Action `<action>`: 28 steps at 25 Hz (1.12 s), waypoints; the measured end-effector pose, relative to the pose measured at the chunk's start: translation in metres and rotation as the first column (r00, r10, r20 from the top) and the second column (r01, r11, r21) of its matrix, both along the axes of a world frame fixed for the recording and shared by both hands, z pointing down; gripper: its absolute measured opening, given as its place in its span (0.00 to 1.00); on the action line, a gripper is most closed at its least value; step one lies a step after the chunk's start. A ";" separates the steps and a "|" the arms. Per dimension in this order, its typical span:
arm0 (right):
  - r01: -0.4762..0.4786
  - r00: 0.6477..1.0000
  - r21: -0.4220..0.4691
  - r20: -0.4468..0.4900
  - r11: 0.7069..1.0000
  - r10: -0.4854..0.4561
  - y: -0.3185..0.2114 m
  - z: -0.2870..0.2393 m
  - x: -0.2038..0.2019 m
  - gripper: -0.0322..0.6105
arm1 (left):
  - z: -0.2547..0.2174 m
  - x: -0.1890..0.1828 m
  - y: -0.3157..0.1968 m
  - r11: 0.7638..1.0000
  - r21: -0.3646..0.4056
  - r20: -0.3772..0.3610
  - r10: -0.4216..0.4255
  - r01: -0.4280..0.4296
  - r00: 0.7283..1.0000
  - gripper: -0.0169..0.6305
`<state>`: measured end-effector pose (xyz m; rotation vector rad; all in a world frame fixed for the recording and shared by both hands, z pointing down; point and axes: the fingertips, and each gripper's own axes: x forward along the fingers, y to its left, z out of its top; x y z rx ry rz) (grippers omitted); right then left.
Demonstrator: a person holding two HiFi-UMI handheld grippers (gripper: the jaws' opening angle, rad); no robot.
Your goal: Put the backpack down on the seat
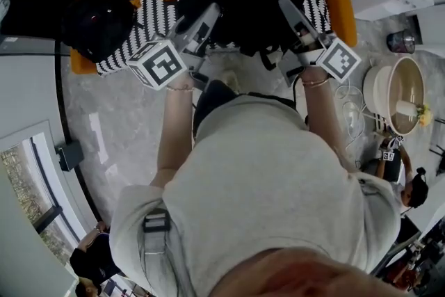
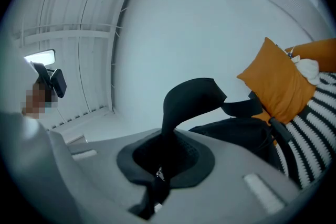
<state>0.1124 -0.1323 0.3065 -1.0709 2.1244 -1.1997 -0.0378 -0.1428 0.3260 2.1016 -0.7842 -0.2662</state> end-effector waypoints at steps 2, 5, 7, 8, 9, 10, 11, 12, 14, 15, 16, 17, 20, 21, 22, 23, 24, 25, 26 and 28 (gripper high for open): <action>-0.003 1.000 0.002 -0.002 1.000 0.003 0.001 -0.001 0.000 0.07 | -0.001 0.001 0.000 1.000 0.003 0.001 0.006 -0.006 1.000 0.19; -0.008 1.000 0.003 -0.010 1.000 0.008 0.001 0.000 0.000 0.07 | 0.000 0.003 0.000 1.000 0.003 0.003 0.012 -0.012 1.000 0.19; -0.014 1.000 -0.001 -0.013 1.000 0.014 0.001 0.001 0.000 0.07 | 0.002 0.003 0.001 1.000 -0.004 0.001 0.012 -0.012 1.000 0.19; -0.017 1.000 -0.002 -0.018 1.000 0.017 0.001 0.001 0.001 0.07 | 0.003 0.003 0.001 1.000 -0.006 0.001 0.012 -0.012 1.000 0.19; -0.019 0.999 -0.003 -0.026 1.000 0.018 0.002 0.001 0.002 0.07 | 0.003 0.003 0.000 1.000 -0.006 0.000 0.013 -0.013 1.000 0.19; -0.019 0.999 -0.004 -0.035 1.000 0.019 0.002 0.002 0.003 0.07 | 0.002 0.003 0.000 1.000 -0.005 0.001 0.016 -0.016 1.000 0.19; -0.019 0.999 -0.006 -0.042 1.000 0.018 0.003 0.002 0.004 0.07 | 0.001 0.004 0.000 1.000 -0.002 0.001 0.018 -0.018 1.000 0.19; -0.017 0.999 -0.008 -0.044 1.000 0.017 0.003 0.002 0.005 0.07 | 0.001 0.005 0.001 1.000 0.000 0.001 0.021 -0.021 1.000 0.19; -0.015 0.999 -0.014 -0.042 1.000 0.014 0.003 0.002 0.005 0.07 | 0.001 0.007 0.004 1.000 -0.001 0.001 0.022 -0.022 1.000 0.19; -0.013 0.999 -0.015 -0.042 1.000 0.013 0.003 0.002 0.005 0.07 | 0.001 0.007 0.004 1.000 -0.002 0.002 0.021 -0.021 1.000 0.19; -0.012 0.999 -0.015 -0.042 1.000 0.011 0.002 0.002 0.005 0.07 | 0.001 0.007 0.004 1.000 -0.002 0.001 0.018 -0.018 1.000 0.19; -0.010 0.999 -0.015 -0.042 1.000 0.010 0.002 0.001 0.005 0.07 | 0.001 0.006 0.004 1.000 -0.003 -0.001 0.014 -0.014 1.000 0.19; -0.002 0.999 -0.016 -0.039 1.000 0.002 0.003 0.002 0.003 0.07 | 0.003 0.002 0.004 1.000 -0.007 -0.004 0.002 -0.002 1.000 0.19; 0.002 0.999 -0.015 -0.040 1.000 -0.002 0.003 0.002 0.002 0.07 | 0.004 0.000 0.003 1.000 -0.008 -0.004 -0.003 0.003 1.000 0.19; 0.006 0.999 -0.014 -0.041 1.000 -0.006 0.002 0.001 0.002 0.07 | 0.003 -0.001 0.003 1.000 -0.007 -0.003 -0.009 0.009 1.000 0.19; 0.010 0.999 -0.012 -0.041 1.000 -0.010 0.001 0.000 0.001 0.07 | 0.002 -0.003 0.002 1.000 -0.007 -0.002 -0.015 0.015 1.000 0.19; 0.013 0.999 -0.011 -0.041 1.000 -0.013 0.000 -0.002 0.001 0.07 | 0.000 -0.004 0.002 1.000 -0.007 -0.002 -0.021 0.021 1.000 0.19; 0.016 0.999 -0.011 -0.041 1.000 -0.017 0.000 -0.004 0.001 0.07 | -0.002 -0.005 0.002 1.000 -0.008 -0.003 -0.026 0.026 1.000 0.19; 0.021 0.999 -0.011 -0.045 1.000 -0.021 0.000 -0.007 0.001 0.07 | -0.003 -0.005 0.003 0.999 -0.009 -0.004 -0.031 0.031 1.000 0.19; 0.032 0.998 -0.008 -0.048 0.999 -0.032 0.000 -0.009 -0.001 0.07 | -0.005 -0.008 0.005 0.999 -0.011 -0.007 -0.039 0.039 0.999 0.19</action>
